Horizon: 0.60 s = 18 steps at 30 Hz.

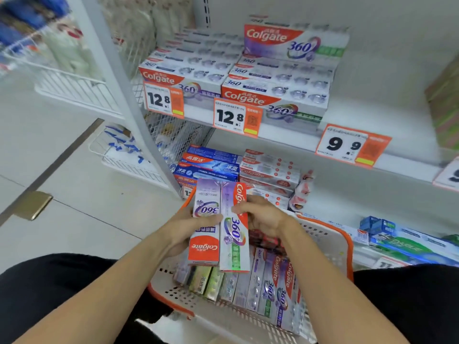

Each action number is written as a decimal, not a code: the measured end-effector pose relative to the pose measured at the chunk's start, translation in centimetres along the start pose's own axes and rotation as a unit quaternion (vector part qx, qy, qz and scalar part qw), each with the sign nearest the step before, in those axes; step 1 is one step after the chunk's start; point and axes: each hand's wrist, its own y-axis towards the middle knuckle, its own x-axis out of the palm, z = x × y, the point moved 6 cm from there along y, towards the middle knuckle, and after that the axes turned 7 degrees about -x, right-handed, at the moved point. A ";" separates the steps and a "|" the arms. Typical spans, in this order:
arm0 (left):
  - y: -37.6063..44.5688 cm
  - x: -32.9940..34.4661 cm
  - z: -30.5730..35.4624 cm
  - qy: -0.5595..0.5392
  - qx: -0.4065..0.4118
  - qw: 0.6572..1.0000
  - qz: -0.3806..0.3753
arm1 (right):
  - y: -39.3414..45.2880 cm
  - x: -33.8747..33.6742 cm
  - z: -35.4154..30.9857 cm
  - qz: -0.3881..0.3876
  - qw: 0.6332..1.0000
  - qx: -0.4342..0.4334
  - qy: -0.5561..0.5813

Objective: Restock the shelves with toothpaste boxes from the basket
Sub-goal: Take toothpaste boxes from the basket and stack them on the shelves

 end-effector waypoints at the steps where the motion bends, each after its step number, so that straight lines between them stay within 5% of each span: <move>1: -0.8 0.3 1.2 0.009 0.020 1.000 0.000 | -0.2 0.5 -1.1 0.003 1.000 -0.023 0.012; 8: -5.1 -0.3 8.3 0.044 0.133 0.985 0.104 | -2.2 3.0 -7.0 0.026 0.991 -0.116 0.065; 13: -7.1 1.2 12.2 -0.014 0.236 0.966 0.108 | -7.2 3.9 -13.4 0.030 0.979 -0.187 -0.068; 18: -7.5 2.5 18.2 0.010 0.289 0.954 0.077 | -11.3 2.7 -22.0 0.126 0.919 -0.307 -0.213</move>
